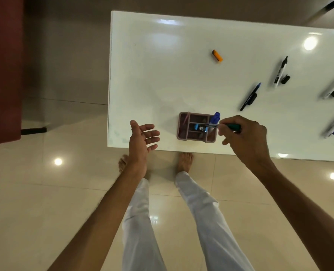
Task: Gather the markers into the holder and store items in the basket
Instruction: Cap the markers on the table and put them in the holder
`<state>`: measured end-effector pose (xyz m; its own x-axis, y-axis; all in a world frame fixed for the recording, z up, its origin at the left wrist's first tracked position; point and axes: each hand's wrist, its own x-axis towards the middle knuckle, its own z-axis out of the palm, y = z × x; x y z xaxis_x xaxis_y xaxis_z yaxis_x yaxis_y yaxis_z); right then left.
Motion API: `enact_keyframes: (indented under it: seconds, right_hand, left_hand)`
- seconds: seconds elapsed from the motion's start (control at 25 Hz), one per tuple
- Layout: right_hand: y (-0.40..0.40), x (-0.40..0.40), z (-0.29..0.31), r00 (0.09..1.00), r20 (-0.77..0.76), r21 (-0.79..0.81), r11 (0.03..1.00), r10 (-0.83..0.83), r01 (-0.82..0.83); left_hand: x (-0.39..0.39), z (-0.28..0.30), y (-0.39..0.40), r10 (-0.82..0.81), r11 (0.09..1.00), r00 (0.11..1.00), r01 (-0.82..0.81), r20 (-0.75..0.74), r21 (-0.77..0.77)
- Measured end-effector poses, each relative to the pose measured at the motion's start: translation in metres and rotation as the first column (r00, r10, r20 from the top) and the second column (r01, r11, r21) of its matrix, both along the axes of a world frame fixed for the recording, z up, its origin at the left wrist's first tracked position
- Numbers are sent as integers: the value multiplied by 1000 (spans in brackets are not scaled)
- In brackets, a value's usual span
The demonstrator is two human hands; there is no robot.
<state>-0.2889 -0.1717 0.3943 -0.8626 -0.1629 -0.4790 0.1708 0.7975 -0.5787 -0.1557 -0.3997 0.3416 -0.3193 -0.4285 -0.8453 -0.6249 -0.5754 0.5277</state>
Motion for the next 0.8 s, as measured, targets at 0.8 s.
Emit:
enact_keyframes:
  seconds: [0.8]
  right_hand:
    - [-73, 5, -116, 675, -74, 348, 654, 734, -672]
  left_hand:
    - [51, 13, 26, 103, 994, 992, -102, 69, -25]
